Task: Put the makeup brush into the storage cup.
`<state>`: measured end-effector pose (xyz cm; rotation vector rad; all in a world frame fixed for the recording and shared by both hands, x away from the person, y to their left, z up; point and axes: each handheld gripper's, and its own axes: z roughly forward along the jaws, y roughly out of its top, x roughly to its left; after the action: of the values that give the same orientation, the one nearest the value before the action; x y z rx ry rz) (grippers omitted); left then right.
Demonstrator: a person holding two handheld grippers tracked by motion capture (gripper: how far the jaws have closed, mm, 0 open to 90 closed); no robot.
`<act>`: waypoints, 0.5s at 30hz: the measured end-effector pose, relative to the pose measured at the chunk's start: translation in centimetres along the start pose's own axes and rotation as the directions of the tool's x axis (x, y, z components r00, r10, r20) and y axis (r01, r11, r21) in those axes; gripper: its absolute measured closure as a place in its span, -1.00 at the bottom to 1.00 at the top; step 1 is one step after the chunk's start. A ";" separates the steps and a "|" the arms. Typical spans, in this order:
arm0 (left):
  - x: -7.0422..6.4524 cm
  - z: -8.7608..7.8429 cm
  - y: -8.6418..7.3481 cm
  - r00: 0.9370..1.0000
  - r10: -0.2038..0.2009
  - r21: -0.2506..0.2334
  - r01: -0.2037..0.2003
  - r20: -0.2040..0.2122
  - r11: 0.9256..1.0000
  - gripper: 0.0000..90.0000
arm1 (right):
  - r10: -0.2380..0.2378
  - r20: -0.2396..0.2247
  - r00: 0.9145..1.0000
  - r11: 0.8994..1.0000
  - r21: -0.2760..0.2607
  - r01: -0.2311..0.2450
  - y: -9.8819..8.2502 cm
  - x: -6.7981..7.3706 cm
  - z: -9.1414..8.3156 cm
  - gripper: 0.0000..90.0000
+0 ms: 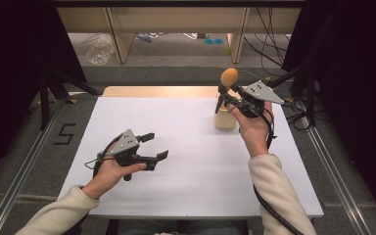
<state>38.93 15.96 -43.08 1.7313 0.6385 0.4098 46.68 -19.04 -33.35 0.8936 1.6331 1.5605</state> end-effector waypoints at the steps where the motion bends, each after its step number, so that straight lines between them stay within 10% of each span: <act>1: 0.0 0.0 0.0 1.000 0.000 0.000 0.000 0.000 1.000 -0.61 | 0.005 -0.001 1.000 1.000 0.001 -0.005 0.0 0.0 0.0 0.40; 15: 0.0 0.1 -0.1 1.000 -0.005 -0.008 0.005 0.006 1.000 -0.61 | -0.007 0.022 1.000 1.000 0.002 0.007 0.1 -0.3 0.6 0.40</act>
<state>39.00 15.93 -43.16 1.7224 0.6356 0.4033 47.32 -18.99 -33.26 0.9019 1.6206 1.5398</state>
